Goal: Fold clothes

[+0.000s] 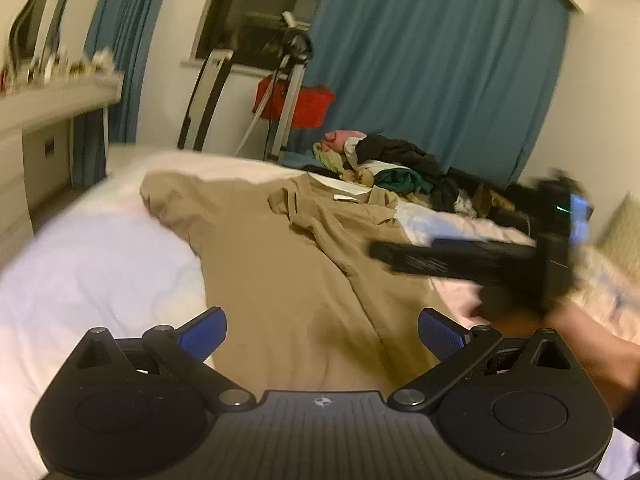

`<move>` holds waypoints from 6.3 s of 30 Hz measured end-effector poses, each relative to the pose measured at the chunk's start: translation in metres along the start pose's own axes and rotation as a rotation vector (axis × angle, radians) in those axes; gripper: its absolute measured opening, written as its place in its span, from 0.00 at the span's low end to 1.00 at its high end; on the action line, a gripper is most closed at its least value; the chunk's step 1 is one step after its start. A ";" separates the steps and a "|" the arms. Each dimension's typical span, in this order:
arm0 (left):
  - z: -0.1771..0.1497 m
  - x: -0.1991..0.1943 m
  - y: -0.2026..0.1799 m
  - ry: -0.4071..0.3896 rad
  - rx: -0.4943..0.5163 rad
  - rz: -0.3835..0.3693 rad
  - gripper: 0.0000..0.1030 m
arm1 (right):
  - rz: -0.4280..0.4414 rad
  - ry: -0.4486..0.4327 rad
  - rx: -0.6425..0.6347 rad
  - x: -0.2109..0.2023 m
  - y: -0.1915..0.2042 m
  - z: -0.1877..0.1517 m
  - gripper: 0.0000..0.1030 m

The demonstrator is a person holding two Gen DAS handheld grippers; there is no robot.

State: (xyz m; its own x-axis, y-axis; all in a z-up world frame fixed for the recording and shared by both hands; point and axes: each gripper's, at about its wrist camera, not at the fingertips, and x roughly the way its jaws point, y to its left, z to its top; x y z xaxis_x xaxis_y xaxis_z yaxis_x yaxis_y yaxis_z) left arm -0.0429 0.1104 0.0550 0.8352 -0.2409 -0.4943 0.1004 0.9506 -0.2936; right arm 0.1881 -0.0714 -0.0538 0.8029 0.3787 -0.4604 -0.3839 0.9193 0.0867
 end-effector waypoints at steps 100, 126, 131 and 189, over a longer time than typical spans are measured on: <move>-0.020 0.077 -0.016 -0.044 0.080 0.203 1.00 | -0.138 -0.229 0.265 -0.112 -0.070 0.009 0.84; -0.011 0.033 0.036 0.326 -0.135 0.092 0.96 | -0.099 -0.181 0.504 -0.227 -0.083 -0.099 0.85; -0.008 0.034 0.054 0.453 -0.175 0.140 0.88 | -0.077 -0.159 0.569 -0.226 -0.093 -0.102 0.85; -0.087 -0.001 -0.076 0.468 0.295 -0.072 0.71 | -0.102 0.102 0.855 -0.194 -0.146 -0.148 0.85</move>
State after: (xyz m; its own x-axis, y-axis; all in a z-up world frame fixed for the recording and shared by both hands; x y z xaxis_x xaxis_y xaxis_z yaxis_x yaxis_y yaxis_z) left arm -0.0983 0.0212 0.0060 0.4978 -0.3044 -0.8121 0.3519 0.9267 -0.1317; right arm 0.0207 -0.2946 -0.1077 0.7541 0.3163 -0.5756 0.1952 0.7289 0.6562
